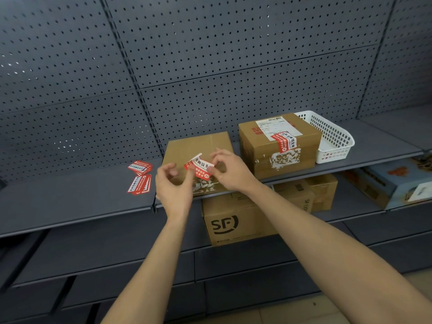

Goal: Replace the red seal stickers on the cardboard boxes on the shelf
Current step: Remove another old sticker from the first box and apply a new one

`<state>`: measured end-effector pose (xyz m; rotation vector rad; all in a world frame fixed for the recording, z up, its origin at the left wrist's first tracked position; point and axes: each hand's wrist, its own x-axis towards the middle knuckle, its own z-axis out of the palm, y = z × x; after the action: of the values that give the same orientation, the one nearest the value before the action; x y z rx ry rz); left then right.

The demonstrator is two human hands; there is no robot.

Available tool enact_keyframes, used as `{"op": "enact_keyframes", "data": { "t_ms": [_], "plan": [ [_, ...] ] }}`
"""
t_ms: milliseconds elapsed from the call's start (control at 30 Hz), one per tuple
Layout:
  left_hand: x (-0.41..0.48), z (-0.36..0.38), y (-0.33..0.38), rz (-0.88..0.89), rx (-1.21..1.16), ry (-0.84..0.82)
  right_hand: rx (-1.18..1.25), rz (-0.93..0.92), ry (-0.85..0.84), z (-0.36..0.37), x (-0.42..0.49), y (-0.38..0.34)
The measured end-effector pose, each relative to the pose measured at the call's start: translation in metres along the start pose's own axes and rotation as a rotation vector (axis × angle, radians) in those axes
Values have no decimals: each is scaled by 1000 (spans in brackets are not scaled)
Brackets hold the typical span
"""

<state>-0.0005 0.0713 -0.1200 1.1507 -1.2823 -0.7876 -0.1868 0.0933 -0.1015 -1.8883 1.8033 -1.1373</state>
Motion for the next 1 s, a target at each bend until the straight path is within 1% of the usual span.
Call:
{"op": "enact_keyframes", "data": {
  "t_ms": [100, 200, 267, 367, 467, 567, 733, 800, 867, 900, 1000],
  "plan": [
    [-2, -4, 6, 44, 16, -25, -11, -40, -8, 2, -6, 0],
    [0, -7, 4, 8, 39, -11, -74, -86, -7, 3, -13, 2],
    [1, -11, 0, 44, 155, -42, -126, -126, -5, 4, -17, 4],
    [1, -17, -9, 204, 417, -117, -187, -150, -14, 6, -19, 8],
    [4, -23, -16, 229, 559, -145, -261, -175, 8, 10, -19, 14],
    [6, -26, -19, 210, 586, -157, -314, -165, 49, 13, -18, 19],
    [16, -27, -32, 187, 605, -200, -329, -90, 99, 21, -20, 22],
    [15, -27, -35, 217, 691, -162, -326, -62, 108, 23, -20, 21],
    [13, -25, -36, 238, 813, -75, -317, -32, 100, 24, -21, 18],
    [13, -24, -36, 252, 838, -40, -315, -17, 94, 24, -21, 16],
    [18, -22, -42, 282, 796, -42, -325, 20, 86, 27, -21, 10]
  ]
}}
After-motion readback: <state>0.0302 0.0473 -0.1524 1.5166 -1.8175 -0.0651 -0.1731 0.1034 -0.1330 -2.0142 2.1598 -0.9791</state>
